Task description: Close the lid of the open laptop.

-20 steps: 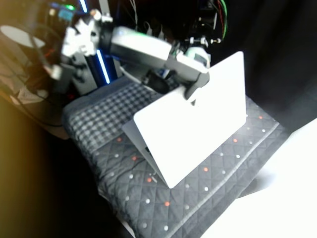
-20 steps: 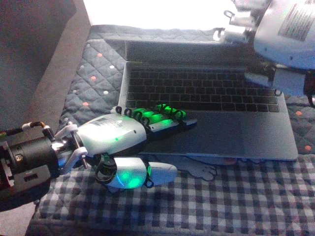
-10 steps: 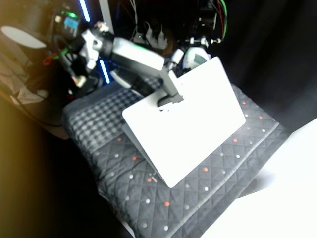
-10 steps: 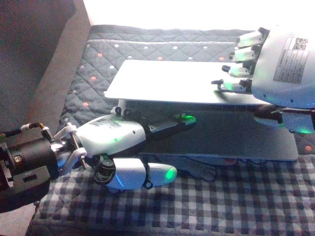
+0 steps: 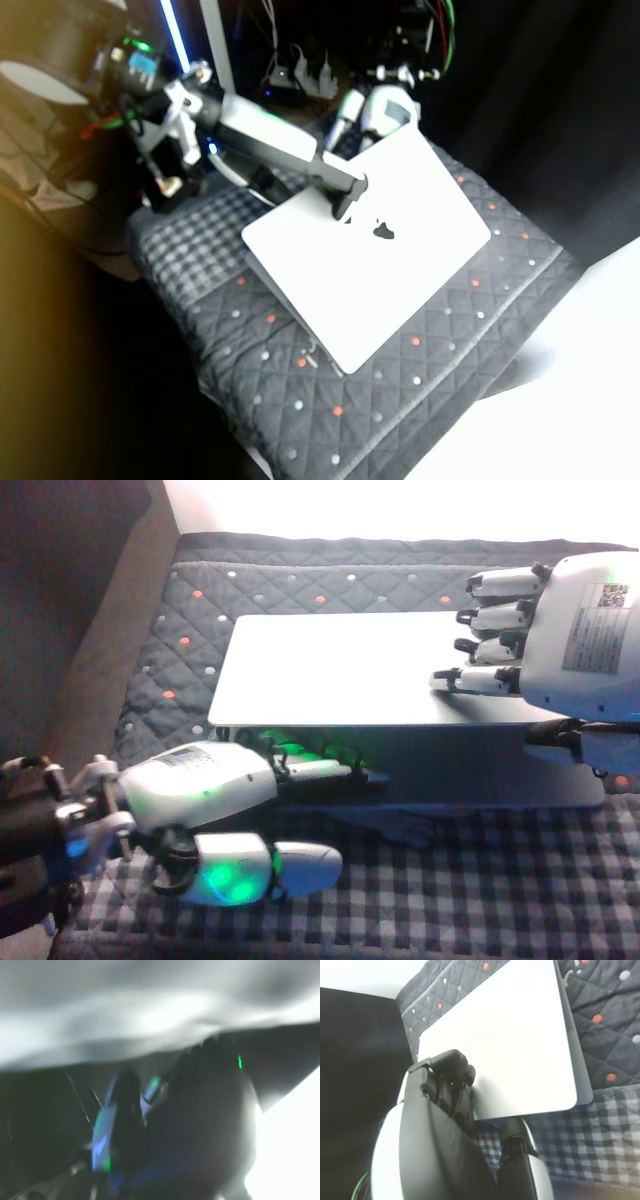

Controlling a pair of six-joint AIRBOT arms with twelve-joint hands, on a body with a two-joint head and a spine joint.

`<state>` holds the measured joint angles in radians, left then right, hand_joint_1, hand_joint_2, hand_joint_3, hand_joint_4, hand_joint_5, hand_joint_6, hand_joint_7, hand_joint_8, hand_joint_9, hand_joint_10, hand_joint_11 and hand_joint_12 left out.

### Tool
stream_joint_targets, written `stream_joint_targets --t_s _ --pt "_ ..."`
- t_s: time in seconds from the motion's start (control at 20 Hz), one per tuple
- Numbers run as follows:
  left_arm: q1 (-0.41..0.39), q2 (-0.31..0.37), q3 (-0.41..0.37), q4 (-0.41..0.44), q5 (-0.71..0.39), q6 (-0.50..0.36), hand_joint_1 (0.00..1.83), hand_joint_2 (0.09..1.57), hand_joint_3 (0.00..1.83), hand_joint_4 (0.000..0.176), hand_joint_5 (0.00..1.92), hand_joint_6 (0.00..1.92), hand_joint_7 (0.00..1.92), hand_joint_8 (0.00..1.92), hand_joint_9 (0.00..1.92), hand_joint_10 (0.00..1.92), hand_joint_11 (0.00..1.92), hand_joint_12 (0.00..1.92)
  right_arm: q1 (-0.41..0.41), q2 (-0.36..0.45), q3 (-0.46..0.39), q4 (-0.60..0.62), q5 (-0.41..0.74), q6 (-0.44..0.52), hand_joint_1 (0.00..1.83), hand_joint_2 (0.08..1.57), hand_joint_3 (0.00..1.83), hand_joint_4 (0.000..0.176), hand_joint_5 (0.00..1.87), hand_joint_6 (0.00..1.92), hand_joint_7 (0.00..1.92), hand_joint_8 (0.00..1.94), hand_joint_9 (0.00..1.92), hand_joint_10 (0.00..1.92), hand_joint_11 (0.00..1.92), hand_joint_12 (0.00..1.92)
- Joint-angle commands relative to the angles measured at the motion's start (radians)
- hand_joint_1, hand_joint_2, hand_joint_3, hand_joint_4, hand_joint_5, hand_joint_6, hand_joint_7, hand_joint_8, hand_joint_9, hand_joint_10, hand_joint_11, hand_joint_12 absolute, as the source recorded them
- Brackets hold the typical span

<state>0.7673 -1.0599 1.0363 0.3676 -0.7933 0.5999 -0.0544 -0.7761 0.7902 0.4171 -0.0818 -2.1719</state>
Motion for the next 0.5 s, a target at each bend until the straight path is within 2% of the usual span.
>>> stream_joint_targets --t_s 0.0,0.1,0.15,0.2,0.25,0.3,0.4,0.45 --pt "-0.002 0.012 -0.015 -0.005 -0.171 -0.03 0.01 1.53 0.0 0.0 0.23 0.12 0.31 0.01 0.12 0.65 0.0 1.49 0.005 0.013 0.006 -0.005 0.08 -0.006 0.42 1.42 0.0 0.0 0.3 0.07 0.53 0.07 0.25 0.81 0.0 1.75" --pt "-0.002 0.056 -0.047 0.009 -0.235 -0.035 0.0 1.53 0.0 0.0 0.24 0.12 0.32 0.01 0.12 0.67 0.0 1.47 0.0 0.01 0.016 -0.001 0.08 -0.006 0.45 1.41 0.0 0.0 0.3 0.07 0.48 0.04 0.21 0.79 0.0 1.75" --pt "-0.002 0.067 -0.054 0.011 -0.25 -0.036 0.0 1.53 0.0 0.0 0.25 0.12 0.32 0.01 0.14 0.64 0.0 1.45 -0.002 0.01 0.02 -0.001 0.08 -0.006 0.49 1.4 0.0 0.0 0.33 0.07 0.53 0.05 0.29 0.88 0.11 1.79" --pt "-0.002 0.085 -0.066 0.014 -0.28 -0.04 0.0 1.53 0.0 0.0 0.28 0.13 0.36 0.01 0.22 0.6 0.0 1.46 -0.003 0.007 0.027 -0.001 0.08 -0.006 0.48 1.4 0.0 0.0 0.32 0.06 0.54 0.05 0.29 0.91 0.1 1.81" --pt "-0.002 0.1 -0.074 0.017 -0.306 -0.05 0.01 1.53 0.0 0.0 0.3 0.14 0.39 0.02 0.26 0.59 0.0 1.5 -0.004 0.004 0.035 0.0 0.08 -0.005 0.45 1.4 0.0 0.0 0.31 0.05 0.52 0.04 0.24 0.89 0.03 1.8" --pt "-0.001 0.113 -0.08 0.019 -0.332 -0.058 0.12 1.5 0.0 0.0 0.29 0.13 0.42 0.02 0.32 0.59 0.06 1.54 -0.01 0.002 0.044 0.005 0.08 -0.005 0.42 1.41 0.0 0.0 0.3 0.05 0.51 0.03 0.24 0.86 0.03 1.79" --pt "-0.002 0.129 -0.089 0.022 -0.353 -0.059 0.16 1.49 0.0 0.0 0.28 0.13 0.4 0.01 0.33 0.59 0.07 1.54 -0.015 0.0 0.05 0.007 0.08 -0.005 0.45 1.41 0.0 0.0 0.29 0.04 0.49 0.01 0.23 0.79 0.01 1.76" --pt "-0.002 0.145 -0.097 0.024 -0.37 -0.059 0.08 1.5 0.0 0.0 0.32 0.15 0.43 0.01 0.39 0.54 0.12 1.5 -0.018 -0.004 0.056 0.009 0.08 -0.005 0.5 1.41 0.0 0.0 0.3 0.04 0.49 0.01 0.22 0.78 0.01 1.76"
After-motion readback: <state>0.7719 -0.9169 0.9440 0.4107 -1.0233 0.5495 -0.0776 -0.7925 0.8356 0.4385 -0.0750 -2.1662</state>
